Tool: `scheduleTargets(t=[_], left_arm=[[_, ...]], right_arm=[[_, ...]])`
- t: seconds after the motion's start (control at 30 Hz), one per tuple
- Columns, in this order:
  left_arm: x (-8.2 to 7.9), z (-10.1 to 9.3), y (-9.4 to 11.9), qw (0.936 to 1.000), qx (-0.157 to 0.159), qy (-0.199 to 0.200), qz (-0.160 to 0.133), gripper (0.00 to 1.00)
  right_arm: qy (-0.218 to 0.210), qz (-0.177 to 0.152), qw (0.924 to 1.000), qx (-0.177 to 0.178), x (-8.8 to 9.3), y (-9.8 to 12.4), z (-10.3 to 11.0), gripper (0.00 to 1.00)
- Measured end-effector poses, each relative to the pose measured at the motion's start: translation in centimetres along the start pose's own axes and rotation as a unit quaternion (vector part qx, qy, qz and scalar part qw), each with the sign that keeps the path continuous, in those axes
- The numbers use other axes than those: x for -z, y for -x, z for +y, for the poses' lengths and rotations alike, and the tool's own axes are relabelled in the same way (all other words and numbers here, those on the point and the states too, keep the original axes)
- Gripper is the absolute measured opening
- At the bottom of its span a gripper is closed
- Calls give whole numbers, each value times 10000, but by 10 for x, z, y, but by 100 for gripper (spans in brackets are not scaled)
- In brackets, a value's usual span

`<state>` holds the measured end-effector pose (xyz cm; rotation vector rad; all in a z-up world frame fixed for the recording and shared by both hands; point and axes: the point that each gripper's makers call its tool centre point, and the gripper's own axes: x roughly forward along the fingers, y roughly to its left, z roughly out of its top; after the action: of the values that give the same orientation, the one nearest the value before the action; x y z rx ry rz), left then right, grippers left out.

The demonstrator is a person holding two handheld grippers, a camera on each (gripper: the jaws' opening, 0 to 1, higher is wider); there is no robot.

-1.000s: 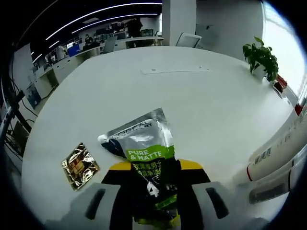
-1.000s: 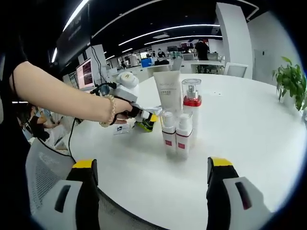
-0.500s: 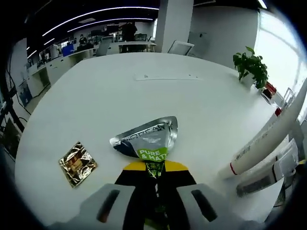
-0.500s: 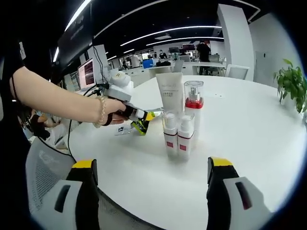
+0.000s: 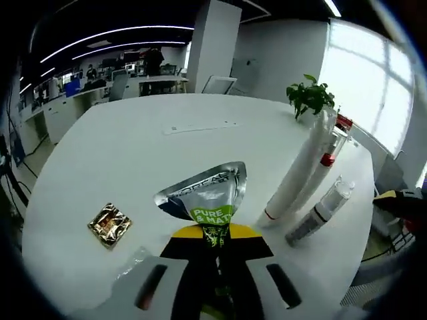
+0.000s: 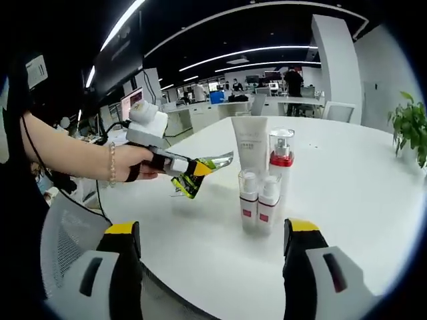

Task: Arrange the skincare products in the storage area until every visible bottle or jar stands upright without overlapping.

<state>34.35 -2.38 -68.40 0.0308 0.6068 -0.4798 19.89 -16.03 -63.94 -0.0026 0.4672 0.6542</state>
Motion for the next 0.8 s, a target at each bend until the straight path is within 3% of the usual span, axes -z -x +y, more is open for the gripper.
scheduleTargets(t=[0.03,0.13,0.27,0.57,0.8], left_arm=[[-3,-3,7,9997,-43,-230,-61,4],[1,-16,24,9994,114,-276,-176,4],[2,-35,44,9959,262,-824,-284,4],[-4,-51,94,9942,474,-743,-609,4],[-11,-73,125,9894,867,-778,-867,4]], right_arm=[[-15,-51,10000,-62,-3,1,4,85],[19,-103,9998,-186,-6,2,13,80],[-78,-264,9992,-290,-17,4,21,78],[-459,-726,9943,-639,-46,4,39,68],[-689,-997,9881,-953,-66,-2,55,55]])
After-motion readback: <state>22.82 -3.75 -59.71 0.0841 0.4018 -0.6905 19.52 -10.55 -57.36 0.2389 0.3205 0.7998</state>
